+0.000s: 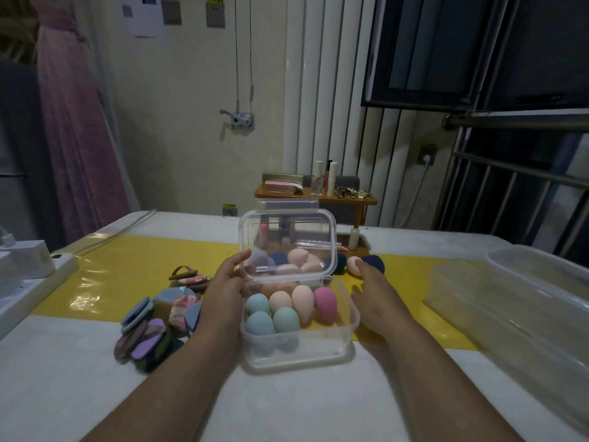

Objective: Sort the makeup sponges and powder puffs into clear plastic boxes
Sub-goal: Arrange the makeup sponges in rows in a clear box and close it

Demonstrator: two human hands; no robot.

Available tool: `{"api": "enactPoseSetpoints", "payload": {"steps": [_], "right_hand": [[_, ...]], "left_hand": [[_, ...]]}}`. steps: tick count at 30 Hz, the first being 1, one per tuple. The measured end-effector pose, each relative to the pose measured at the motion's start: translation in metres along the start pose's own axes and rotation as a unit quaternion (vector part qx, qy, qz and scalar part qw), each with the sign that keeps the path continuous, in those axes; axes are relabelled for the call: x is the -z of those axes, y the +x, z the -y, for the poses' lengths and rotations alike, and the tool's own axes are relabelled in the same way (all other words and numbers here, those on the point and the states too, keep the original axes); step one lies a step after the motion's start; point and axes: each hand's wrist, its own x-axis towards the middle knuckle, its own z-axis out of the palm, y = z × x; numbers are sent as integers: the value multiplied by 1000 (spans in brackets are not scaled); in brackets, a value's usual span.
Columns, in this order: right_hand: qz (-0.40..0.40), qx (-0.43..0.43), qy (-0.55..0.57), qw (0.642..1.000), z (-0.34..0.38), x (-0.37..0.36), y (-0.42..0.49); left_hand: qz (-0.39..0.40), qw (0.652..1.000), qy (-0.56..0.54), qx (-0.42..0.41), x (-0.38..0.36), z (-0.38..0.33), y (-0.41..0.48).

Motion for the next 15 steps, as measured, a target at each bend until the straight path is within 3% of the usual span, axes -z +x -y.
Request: {"api": "enactPoseSetpoints", "payload": {"steps": [4,8,15], "right_hand": [[19,-13,-92,995,-1,-5,14],[28,-37,-85,995,0,-1,20],[-33,-58,-108,992,0,-13,25]], "left_hand": [[-3,1000,-4,0,-1,2,2],[2,1000,-16,2,0,2,3],[4,1000,-19,-3,-1,1,2]]}}
